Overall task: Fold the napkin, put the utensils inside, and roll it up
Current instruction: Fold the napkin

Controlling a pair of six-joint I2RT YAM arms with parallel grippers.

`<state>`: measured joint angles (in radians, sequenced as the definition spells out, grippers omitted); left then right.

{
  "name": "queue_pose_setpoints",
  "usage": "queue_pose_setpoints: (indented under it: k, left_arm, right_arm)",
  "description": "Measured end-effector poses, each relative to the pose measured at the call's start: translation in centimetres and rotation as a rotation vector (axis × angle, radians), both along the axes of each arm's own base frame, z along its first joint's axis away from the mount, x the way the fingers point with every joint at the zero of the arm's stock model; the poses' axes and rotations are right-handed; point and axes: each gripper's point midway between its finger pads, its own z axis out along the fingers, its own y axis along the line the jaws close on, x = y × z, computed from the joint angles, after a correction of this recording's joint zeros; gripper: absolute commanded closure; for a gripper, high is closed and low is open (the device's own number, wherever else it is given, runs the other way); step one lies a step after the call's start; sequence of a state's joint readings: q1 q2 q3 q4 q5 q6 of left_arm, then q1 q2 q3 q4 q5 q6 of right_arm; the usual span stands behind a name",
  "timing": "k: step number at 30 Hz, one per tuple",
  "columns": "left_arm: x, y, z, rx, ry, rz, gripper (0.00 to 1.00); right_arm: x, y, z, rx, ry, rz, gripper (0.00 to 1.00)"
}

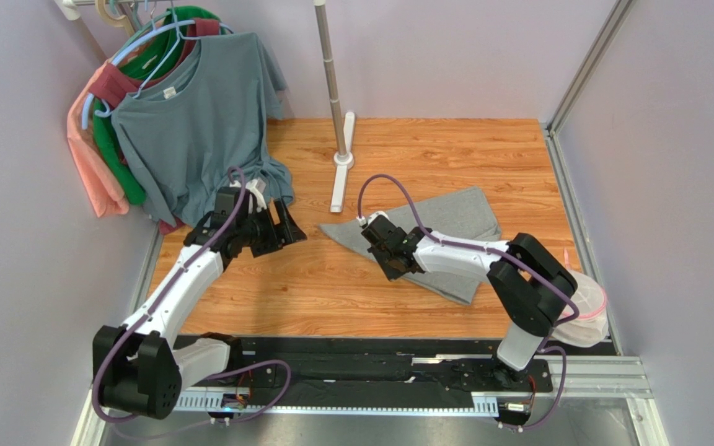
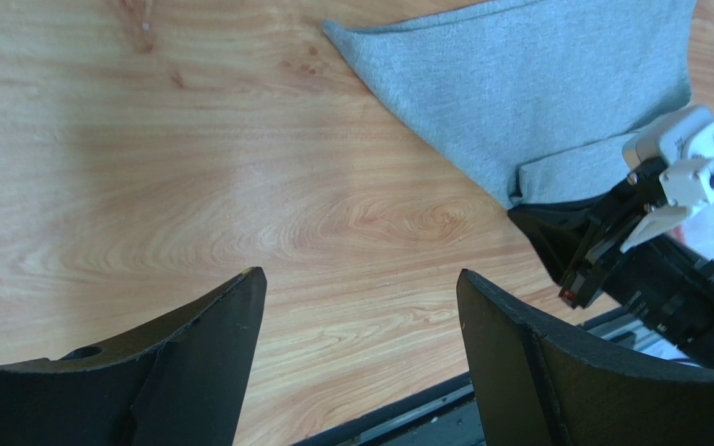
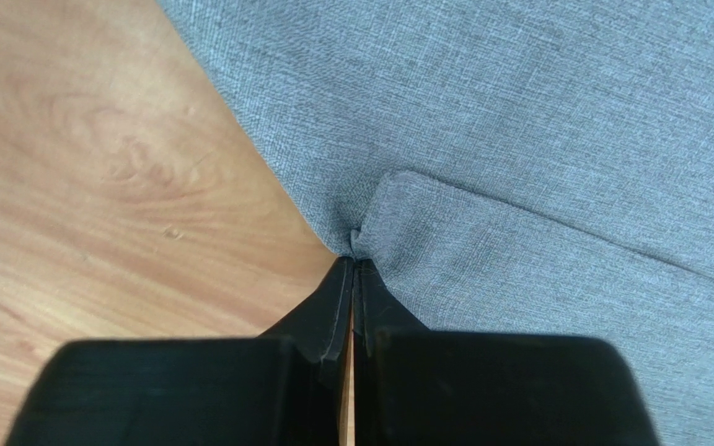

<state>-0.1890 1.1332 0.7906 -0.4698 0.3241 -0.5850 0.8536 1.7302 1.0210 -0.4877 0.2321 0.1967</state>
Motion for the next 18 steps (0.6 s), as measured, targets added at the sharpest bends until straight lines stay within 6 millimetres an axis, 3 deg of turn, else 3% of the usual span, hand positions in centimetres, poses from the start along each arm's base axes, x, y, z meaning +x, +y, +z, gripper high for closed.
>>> queue_pose_setpoints:
  k: [10,18]
  left_arm:
    - [-2.0,-0.4,-4.0,-0.098,0.077,0.103,0.21]
    - [-1.1,-1.3,-6.5,-0.111,0.150,0.135,0.33]
  right_arm:
    - [-4.1,1.8,-0.1,0.055,0.001,0.017,1.00]
    - [-6.0,2.5,0.0,0.084,0.014,0.034,1.00]
